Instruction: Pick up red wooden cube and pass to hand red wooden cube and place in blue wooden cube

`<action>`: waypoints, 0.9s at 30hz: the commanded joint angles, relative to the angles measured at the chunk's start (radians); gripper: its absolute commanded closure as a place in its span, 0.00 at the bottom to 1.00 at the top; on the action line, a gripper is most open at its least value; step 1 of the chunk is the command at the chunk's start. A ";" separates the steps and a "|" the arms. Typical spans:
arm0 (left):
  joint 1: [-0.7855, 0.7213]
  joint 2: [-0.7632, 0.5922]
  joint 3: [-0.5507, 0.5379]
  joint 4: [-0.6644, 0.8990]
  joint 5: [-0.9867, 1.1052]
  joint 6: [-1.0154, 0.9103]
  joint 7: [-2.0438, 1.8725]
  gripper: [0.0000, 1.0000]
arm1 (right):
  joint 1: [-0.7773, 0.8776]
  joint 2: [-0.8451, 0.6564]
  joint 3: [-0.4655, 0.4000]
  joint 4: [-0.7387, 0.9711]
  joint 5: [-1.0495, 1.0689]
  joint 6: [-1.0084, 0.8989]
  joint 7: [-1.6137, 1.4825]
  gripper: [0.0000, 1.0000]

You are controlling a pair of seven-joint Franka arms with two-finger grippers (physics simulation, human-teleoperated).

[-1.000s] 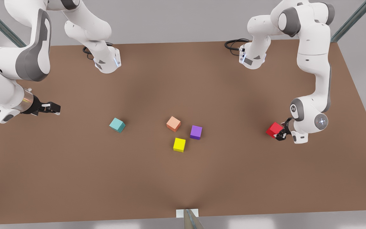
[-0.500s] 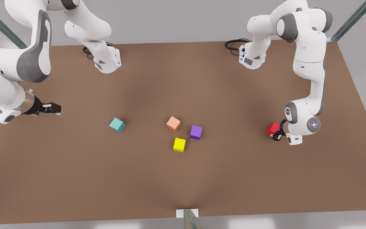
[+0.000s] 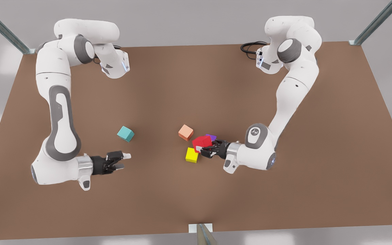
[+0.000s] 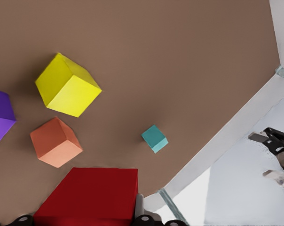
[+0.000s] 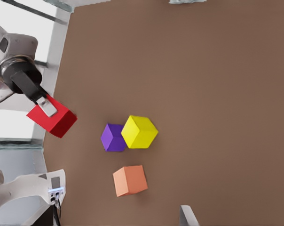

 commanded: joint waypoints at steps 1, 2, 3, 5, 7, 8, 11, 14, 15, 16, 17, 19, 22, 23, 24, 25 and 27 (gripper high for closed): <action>-0.002 0.022 -0.021 0.005 -0.123 0.095 0.345 0.43 | 0.000 0.022 0.021 0.005 0.128 0.169 -1.257 0.00; -0.004 0.025 -0.021 0.002 -0.170 0.097 0.402 0.43 | 0.000 0.027 0.020 0.003 0.179 0.190 -1.313 0.00; -0.021 0.027 -0.021 0.002 -0.196 0.117 0.440 0.43 | 0.000 0.030 0.023 0.003 0.191 0.198 -1.320 0.00; -0.048 0.042 -0.022 0.002 -0.202 0.137 0.570 0.42 | 0.003 0.038 0.046 -0.008 0.205 0.198 -1.386 0.00; -0.059 0.050 -0.022 0.002 -0.205 0.157 0.601 0.42 | 0.006 0.058 0.058 -0.012 0.260 0.198 -1.428 0.00; -0.060 0.050 -0.022 0.002 -0.205 0.163 0.606 0.42 | 0.008 0.058 0.070 -0.020 0.266 0.195 -1.431 0.00; -0.077 0.050 -0.022 0.002 -0.204 0.210 0.662 0.42 | 0.008 0.058 0.095 -0.069 0.291 0.194 -1.480 0.00; -0.080 0.048 -0.022 0.002 -0.204 0.212 0.670 0.42 | 0.009 0.053 0.115 -0.124 0.355 0.186 -1.567 0.00; -0.082 0.048 -0.022 0.002 -0.204 0.213 0.670 0.42 | 0.006 0.047 0.126 -0.150 0.361 0.186 -1.575 0.00; -0.083 0.048 -0.024 0.002 -0.204 0.229 0.670 0.42 | 0.003 0.042 0.138 -0.167 0.366 0.186 -1.586 0.00; -0.085 0.048 -0.024 0.002 -0.204 0.232 0.670 0.42 | 0.002 0.021 0.138 -0.210 0.390 0.184 -1.606 0.00; -0.087 0.048 -0.024 0.002 -0.204 0.235 0.670 0.42 | 0.002 -0.005 0.138 -0.265 0.416 0.184 -1.627 0.00; -0.093 0.051 -0.022 0.002 -0.202 0.238 0.670 0.42 | 0.002 -0.061 0.138 -0.360 0.442 0.194 -1.635 0.00; -0.094 0.051 -0.022 -0.003 -0.202 0.255 0.672 0.42 | 0.003 -0.076 0.138 -0.389 0.464 0.200 -1.641 0.00; -0.097 0.051 -0.022 -0.003 -0.202 0.258 0.672 0.42 | 0.005 -0.091 0.138 -0.419 0.485 0.221 -1.653 0.00; -0.099 0.051 -0.022 -0.003 -0.204 0.258 0.670 0.42 | 0.012 -0.104 0.138 -0.454 0.518 0.243 -1.667 0.00; -0.097 0.051 -0.022 -0.003 -0.205 0.259 0.669 0.42 | 0.028 -0.116 0.138 -0.495 0.574 0.276 -1.701 0.00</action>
